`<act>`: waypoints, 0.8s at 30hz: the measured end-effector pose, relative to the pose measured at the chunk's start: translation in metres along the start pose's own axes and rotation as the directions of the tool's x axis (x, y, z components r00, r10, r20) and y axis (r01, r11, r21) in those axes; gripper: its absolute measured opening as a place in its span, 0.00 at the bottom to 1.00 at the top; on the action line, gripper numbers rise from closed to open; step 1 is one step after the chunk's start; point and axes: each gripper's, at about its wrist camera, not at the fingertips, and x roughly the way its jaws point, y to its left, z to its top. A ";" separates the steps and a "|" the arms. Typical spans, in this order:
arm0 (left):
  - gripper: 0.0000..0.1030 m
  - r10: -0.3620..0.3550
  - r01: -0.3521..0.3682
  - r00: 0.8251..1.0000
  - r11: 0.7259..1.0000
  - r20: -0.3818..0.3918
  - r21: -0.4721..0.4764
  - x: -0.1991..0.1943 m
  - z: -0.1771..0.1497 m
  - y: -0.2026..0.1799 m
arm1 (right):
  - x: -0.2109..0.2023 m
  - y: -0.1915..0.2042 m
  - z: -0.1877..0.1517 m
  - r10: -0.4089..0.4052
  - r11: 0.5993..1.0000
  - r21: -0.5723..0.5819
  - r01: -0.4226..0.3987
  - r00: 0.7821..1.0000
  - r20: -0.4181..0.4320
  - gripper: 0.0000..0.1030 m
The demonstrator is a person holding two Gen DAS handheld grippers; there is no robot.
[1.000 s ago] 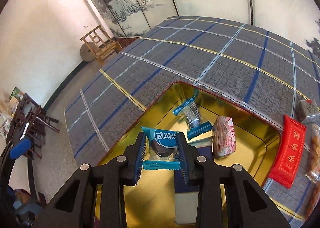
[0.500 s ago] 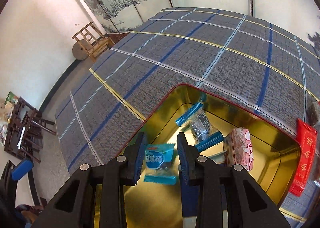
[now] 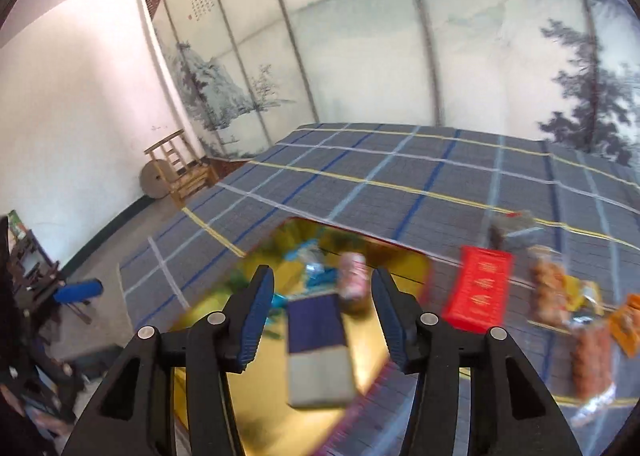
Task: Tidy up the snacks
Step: 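Open the right gripper to drop the candy into the tin, then grasp the red packet with the left gripper and lift it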
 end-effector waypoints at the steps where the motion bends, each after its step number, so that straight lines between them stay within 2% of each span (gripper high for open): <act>1: 0.99 -0.027 0.027 1.000 1.000 -0.002 0.012 -0.001 0.001 -0.006 | -0.015 -0.015 -0.010 -0.057 0.998 -0.002 0.057 0.998 0.011 0.52; 3: 0.99 -0.071 0.071 0.997 0.997 -0.010 0.034 -0.002 0.005 -0.019 | -0.040 -0.047 -0.030 -0.187 0.982 -0.016 0.187 0.982 0.006 0.53; 5: 0.99 -0.115 0.116 0.993 0.991 -0.019 0.065 -0.002 0.010 -0.035 | -0.059 -0.082 -0.048 -0.295 0.955 0.000 0.296 0.955 -0.031 0.53; 8: 0.99 -0.179 0.183 0.983 0.978 -0.046 0.097 0.000 0.021 -0.061 | -0.084 -0.129 -0.069 -0.403 0.913 0.041 0.406 0.913 -0.063 0.53; 11: 0.99 -0.270 0.279 0.959 0.954 -0.088 0.111 0.007 0.039 -0.088 | -0.099 -0.165 -0.085 -0.463 0.880 0.069 0.469 0.882 -0.095 0.53; 12: 0.99 -0.298 0.310 0.948 0.944 -0.109 0.114 0.011 0.046 -0.098 | -0.105 -0.174 -0.089 -0.466 0.876 0.084 0.474 0.879 -0.099 0.53; 14: 0.99 -0.333 0.352 0.931 0.926 -0.147 0.135 0.021 0.062 -0.121 | -0.114 -0.187 -0.089 -0.430 0.888 0.139 0.438 0.899 -0.086 0.53; 17: 0.98 -0.371 0.403 0.909 0.898 -0.189 0.179 0.043 0.089 -0.158 | -0.117 -0.188 -0.091 -0.401 0.903 0.142 0.405 0.915 -0.056 0.58; 20: 0.98 -0.317 0.379 0.913 0.891 -0.256 0.248 0.083 0.117 -0.193 | -0.113 -0.183 -0.089 -0.374 0.919 0.120 0.376 0.926 -0.046 0.60; 22: 0.87 -0.292 0.378 0.902 0.890 -0.318 0.255 0.117 0.133 -0.208 | -0.116 -0.182 -0.090 -0.357 0.926 0.123 0.357 0.934 -0.025 0.62; 23: 0.82 -0.272 0.367 0.896 0.898 -0.351 0.241 0.135 0.140 -0.211 | -0.119 -0.183 -0.091 -0.350 0.928 0.131 0.349 0.937 -0.014 0.63; 24: 0.72 -0.243 0.349 0.888 0.909 -0.389 0.229 0.155 0.147 -0.212 | -0.121 -0.183 -0.092 -0.343 0.930 0.141 0.340 0.939 -0.004 0.64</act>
